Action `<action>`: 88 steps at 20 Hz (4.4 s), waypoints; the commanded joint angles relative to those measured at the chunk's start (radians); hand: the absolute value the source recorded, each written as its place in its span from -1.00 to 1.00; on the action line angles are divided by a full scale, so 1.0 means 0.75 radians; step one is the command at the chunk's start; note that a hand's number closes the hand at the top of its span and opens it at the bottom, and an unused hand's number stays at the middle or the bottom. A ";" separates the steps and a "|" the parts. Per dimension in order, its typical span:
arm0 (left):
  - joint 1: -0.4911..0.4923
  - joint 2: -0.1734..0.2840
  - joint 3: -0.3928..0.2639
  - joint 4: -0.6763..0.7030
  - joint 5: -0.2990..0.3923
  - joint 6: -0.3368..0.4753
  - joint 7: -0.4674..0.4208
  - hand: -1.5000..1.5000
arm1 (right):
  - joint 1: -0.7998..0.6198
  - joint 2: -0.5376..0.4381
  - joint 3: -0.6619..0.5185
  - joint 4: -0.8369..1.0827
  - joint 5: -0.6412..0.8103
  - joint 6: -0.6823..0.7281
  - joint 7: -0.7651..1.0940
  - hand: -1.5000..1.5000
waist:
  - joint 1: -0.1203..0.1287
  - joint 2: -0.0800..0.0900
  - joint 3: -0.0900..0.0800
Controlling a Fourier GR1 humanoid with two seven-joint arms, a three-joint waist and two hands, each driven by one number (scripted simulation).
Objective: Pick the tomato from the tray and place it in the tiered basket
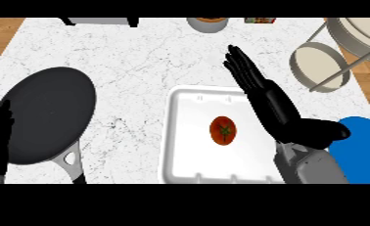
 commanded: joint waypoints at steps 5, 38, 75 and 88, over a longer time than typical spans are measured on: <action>-0.051 -0.073 -0.067 -0.036 0.111 -0.205 -0.045 0.00 | 0.267 0.176 -0.046 0.292 -0.457 0.368 -0.296 1.00 | 0.021 0.028 0.075; -0.049 -0.142 0.003 -0.066 0.137 -0.452 0.029 0.00 | 0.061 -0.274 -0.005 0.204 0.398 0.483 0.280 -1.00 | 0.018 -0.015 0.062; 0.000 -0.384 0.254 -0.023 -0.131 -0.668 -0.039 0.00 | 0.138 -0.015 -0.261 0.486 0.821 0.658 0.043 -1.00 | 0.014 -0.015 0.062; -0.086 -0.404 0.278 -0.068 -0.166 -0.699 0.081 0.00 | -0.063 0.181 -0.238 0.892 0.974 0.495 -0.063 -1.00 | 0.019 -0.013 0.062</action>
